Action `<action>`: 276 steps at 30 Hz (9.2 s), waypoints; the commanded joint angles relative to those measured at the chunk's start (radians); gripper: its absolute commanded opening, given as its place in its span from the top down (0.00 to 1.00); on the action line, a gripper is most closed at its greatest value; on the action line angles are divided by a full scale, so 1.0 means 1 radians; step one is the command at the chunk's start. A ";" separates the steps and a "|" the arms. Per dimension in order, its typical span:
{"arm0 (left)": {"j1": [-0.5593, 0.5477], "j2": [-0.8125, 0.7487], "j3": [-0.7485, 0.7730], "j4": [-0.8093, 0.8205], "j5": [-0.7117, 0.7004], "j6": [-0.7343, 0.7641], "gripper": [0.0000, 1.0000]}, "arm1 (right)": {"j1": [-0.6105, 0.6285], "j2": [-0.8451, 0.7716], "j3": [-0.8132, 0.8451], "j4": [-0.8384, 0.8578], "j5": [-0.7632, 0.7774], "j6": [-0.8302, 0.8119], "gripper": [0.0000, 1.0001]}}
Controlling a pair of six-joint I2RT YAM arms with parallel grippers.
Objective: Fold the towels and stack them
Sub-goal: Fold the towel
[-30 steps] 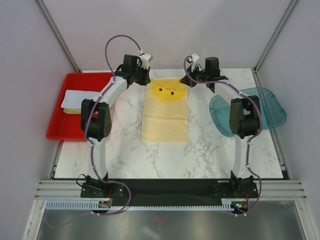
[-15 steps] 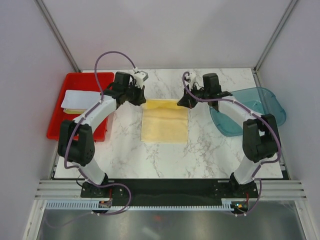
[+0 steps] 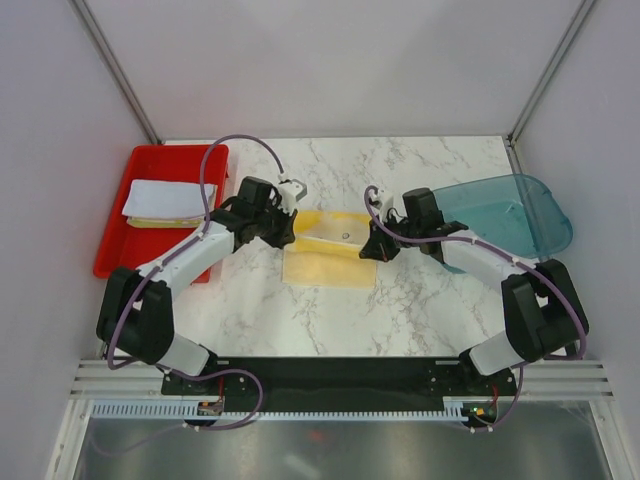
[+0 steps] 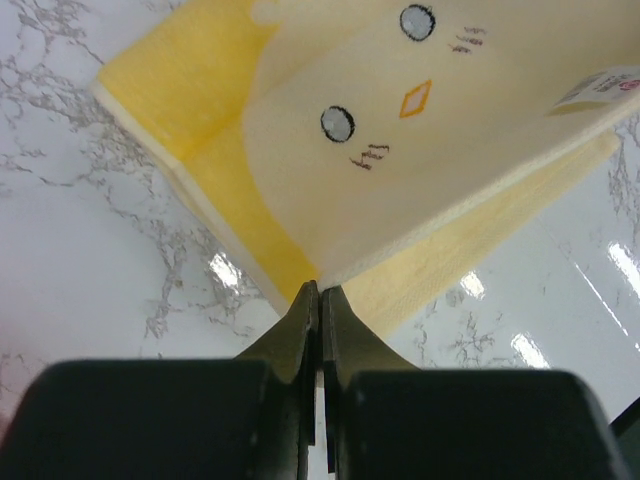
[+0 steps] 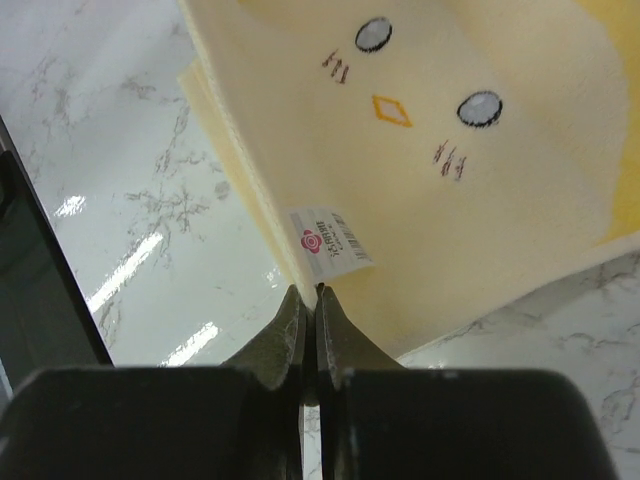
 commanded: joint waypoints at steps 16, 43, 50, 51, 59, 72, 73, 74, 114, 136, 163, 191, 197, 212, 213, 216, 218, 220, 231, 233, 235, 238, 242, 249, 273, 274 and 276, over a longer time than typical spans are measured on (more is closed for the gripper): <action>-0.118 -0.105 -0.081 -0.142 -0.195 -0.085 0.63 | 0.047 -0.109 -0.141 -0.010 0.042 0.141 0.62; 0.120 0.316 0.341 -0.067 0.249 -0.358 0.54 | 0.018 0.157 0.185 -0.034 0.729 0.731 0.64; 0.121 0.390 0.359 -0.054 0.132 -0.371 0.54 | -0.008 0.284 0.277 -0.038 0.707 0.737 0.64; 0.123 0.393 0.364 -0.052 0.102 -0.365 0.53 | -0.012 0.292 0.288 -0.040 0.703 0.737 0.64; 0.169 0.444 0.404 -0.067 0.033 -0.366 0.48 | -0.032 0.360 0.324 -0.037 0.671 0.734 0.64; 0.175 0.587 0.503 -0.046 0.148 -0.338 0.57 | -0.046 0.417 0.357 -0.014 0.660 0.682 0.85; 0.175 0.593 0.510 -0.046 0.148 -0.339 0.60 | -0.048 0.415 0.359 -0.011 0.661 0.672 0.93; 0.175 0.605 0.513 -0.046 0.150 -0.339 0.62 | -0.048 0.414 0.360 -0.008 0.660 0.667 0.96; 0.206 0.394 0.447 -0.107 0.088 -0.424 0.46 | -0.107 0.163 0.272 -0.124 0.519 0.631 0.56; 0.164 0.093 -0.104 0.115 0.216 -0.555 0.52 | 0.077 0.001 -0.155 0.034 0.517 0.978 0.61; 0.160 0.111 -0.047 0.106 0.167 -0.559 0.51 | 0.101 -0.021 -0.138 -0.072 0.580 0.952 0.64; 0.146 0.025 -0.170 0.107 0.070 -0.572 0.52 | 0.123 -0.008 -0.106 -0.041 0.611 0.885 1.00; 0.146 0.056 -0.141 0.129 0.053 -0.592 0.52 | 0.129 -0.042 -0.150 0.006 0.673 0.790 1.00; 0.189 0.292 0.187 0.081 0.039 -0.495 0.50 | 0.098 -0.022 0.097 -0.100 0.619 0.566 0.65; 0.195 0.312 0.206 0.078 0.048 -0.486 0.50 | 0.080 0.007 0.131 -0.098 0.602 0.487 0.64; 0.197 0.398 0.288 0.051 0.061 -0.451 0.51 | 0.022 0.137 0.260 -0.098 0.478 0.402 0.62; 0.195 0.444 0.332 0.035 0.074 -0.437 0.52 | -0.002 0.231 0.346 -0.106 0.441 0.380 0.61; 0.195 0.473 0.370 0.032 0.084 -0.431 0.53 | -0.035 0.309 0.394 -0.106 0.408 0.345 0.60; 0.197 0.574 0.454 0.005 0.019 -0.392 0.53 | -0.104 0.541 0.600 -0.127 0.304 0.259 0.62; 0.195 0.578 0.460 0.000 0.012 -0.389 0.53 | -0.109 0.573 0.629 -0.130 0.290 0.257 0.62; 0.197 0.575 0.467 -0.004 -0.002 -0.386 0.53 | -0.112 0.594 0.650 -0.132 0.295 0.265 0.62; 0.197 0.570 0.474 -0.017 -0.037 -0.385 0.51 | -0.123 0.616 0.663 -0.130 0.304 0.280 0.62; 0.195 0.573 0.479 -0.024 -0.053 -0.380 0.50 | -0.127 0.634 0.675 -0.132 0.302 0.294 0.62; 0.198 0.605 0.513 -0.026 -0.036 -0.374 0.50 | -0.130 0.648 0.686 -0.138 0.307 0.305 0.62; 0.197 0.671 0.574 -0.035 0.021 -0.395 0.79 | -0.141 0.694 0.732 -0.127 0.285 0.323 0.69; 0.197 0.673 0.576 -0.035 0.021 -0.395 0.81 | -0.141 0.696 0.732 -0.126 0.289 0.319 0.69; 0.198 0.683 0.582 -0.035 0.024 -0.397 0.88 | -0.141 0.700 0.738 -0.124 0.292 0.319 0.70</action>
